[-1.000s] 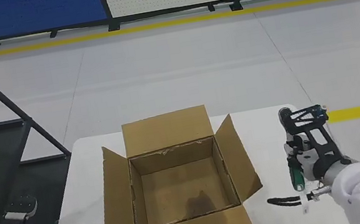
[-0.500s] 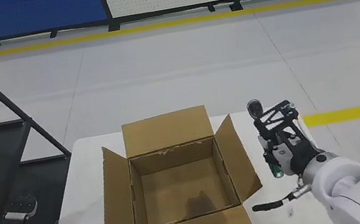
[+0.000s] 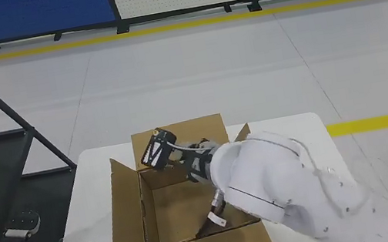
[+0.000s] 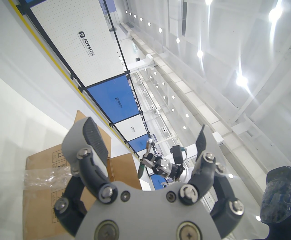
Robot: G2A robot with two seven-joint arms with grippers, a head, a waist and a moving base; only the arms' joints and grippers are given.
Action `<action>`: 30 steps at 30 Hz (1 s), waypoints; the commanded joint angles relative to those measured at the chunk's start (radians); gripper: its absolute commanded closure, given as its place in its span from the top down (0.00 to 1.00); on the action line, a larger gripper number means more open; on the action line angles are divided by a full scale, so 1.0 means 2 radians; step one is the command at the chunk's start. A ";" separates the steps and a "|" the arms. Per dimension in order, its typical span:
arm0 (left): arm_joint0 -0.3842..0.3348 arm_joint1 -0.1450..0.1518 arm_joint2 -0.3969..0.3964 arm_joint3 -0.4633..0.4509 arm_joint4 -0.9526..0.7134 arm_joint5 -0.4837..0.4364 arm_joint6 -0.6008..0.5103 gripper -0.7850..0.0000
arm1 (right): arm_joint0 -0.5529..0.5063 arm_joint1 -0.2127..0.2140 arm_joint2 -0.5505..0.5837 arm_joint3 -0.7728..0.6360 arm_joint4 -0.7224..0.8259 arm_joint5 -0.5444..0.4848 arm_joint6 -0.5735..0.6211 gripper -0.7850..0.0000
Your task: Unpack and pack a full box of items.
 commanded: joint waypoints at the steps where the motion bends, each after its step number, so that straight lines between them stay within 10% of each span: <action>1: 0.000 0.000 0.000 0.000 0.000 0.000 0.000 1.00 | 0.007 -0.008 -0.020 0.037 0.019 -0.004 -0.010 0.00; 30: 0.000 0.000 0.000 0.000 0.000 0.000 0.000 1.00 | 0.002 -0.082 -0.137 0.390 0.045 -0.074 -0.171 0.00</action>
